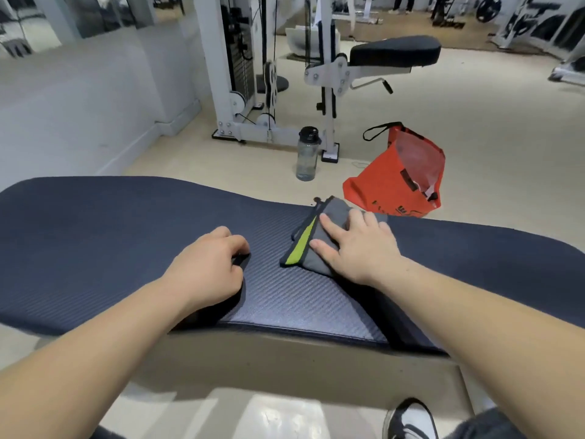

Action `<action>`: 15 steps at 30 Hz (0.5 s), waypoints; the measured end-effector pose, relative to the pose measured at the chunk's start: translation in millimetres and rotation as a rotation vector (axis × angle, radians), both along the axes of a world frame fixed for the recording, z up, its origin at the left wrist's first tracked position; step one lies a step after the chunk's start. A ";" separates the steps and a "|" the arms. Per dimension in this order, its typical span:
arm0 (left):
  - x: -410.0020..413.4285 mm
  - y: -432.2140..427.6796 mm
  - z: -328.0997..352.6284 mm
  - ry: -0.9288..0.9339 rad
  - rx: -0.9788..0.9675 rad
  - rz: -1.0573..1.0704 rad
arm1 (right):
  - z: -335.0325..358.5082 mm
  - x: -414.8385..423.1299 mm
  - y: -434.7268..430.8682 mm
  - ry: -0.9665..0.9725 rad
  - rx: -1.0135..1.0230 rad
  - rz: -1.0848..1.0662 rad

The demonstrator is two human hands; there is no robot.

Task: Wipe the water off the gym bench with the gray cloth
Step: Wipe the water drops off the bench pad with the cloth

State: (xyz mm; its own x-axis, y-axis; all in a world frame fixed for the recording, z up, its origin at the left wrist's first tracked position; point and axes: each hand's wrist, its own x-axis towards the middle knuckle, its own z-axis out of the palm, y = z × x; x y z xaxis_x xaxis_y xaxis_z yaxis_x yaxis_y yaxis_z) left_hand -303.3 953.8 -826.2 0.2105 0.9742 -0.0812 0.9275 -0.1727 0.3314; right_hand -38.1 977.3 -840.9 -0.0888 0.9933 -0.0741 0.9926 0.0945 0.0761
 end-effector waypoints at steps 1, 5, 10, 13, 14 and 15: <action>0.2 5.5 -0.3 -0.015 -0.002 -0.022 | -2.1 11.9 9.2 0.006 0.016 -0.090; -21.5 14.9 -4.7 -0.070 -0.008 -0.062 | -14.1 24.4 21.1 0.020 0.227 -0.258; -78.0 15.5 -9.3 -0.122 0.002 0.036 | -18.0 -32.6 42.2 0.045 0.265 -0.210; -104.3 10.2 -10.8 -0.136 0.010 0.092 | -21.5 -92.5 52.1 0.039 0.280 -0.084; -111.4 7.7 -11.4 -0.140 0.010 0.107 | -21.7 -114.8 51.7 0.047 0.283 -0.023; -117.5 5.4 -11.9 -0.143 0.012 0.119 | -21.6 -136.4 48.7 0.061 0.283 0.047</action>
State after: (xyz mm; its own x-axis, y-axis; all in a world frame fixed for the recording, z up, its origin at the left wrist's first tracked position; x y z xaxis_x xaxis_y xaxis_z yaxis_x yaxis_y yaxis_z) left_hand -420.8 959.2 -838.1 0.1023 0.9936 -0.0475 0.8854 -0.0691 0.4597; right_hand -174.5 1026.0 -862.5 -0.1306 0.9685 0.2118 0.9913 0.1237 0.0458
